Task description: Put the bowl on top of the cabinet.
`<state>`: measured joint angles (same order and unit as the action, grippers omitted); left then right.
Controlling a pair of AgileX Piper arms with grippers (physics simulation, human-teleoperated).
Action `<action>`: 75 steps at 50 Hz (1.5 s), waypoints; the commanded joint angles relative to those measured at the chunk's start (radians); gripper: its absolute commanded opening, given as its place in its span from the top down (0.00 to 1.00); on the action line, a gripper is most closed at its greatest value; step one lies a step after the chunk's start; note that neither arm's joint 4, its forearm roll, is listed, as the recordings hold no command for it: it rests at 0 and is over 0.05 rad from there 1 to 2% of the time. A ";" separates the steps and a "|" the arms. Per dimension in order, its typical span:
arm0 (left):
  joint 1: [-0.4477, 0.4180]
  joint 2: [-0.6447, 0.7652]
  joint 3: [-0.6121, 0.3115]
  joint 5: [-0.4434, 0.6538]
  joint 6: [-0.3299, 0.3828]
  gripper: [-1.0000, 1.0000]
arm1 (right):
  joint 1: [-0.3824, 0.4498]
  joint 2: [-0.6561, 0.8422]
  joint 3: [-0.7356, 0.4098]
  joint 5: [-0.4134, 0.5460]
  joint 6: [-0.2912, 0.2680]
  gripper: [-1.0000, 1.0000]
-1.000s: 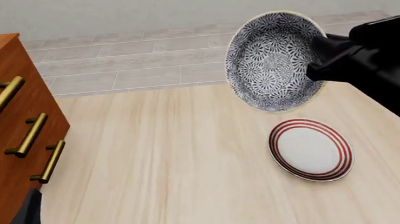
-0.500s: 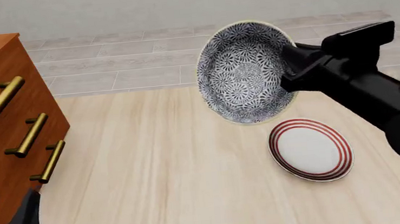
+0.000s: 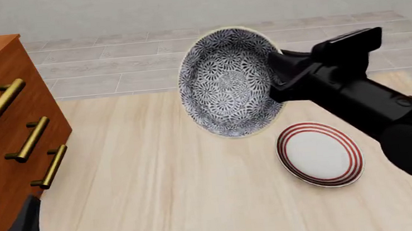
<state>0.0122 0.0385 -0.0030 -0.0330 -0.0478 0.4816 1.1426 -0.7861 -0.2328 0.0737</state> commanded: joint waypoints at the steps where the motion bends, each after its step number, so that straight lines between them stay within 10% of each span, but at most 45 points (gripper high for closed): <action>1: 0.001 -0.007 0.000 0.007 -0.001 0.00 | 0.039 0.013 -0.014 -0.019 0.019 1.00; 75: 0.005 -0.010 0.000 0.007 -0.001 0.00 | 0.180 0.150 -0.069 -0.138 0.047 1.00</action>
<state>0.0159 0.0273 -0.0030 -0.0249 -0.0481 0.6479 1.2839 -0.8386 -0.3590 0.1178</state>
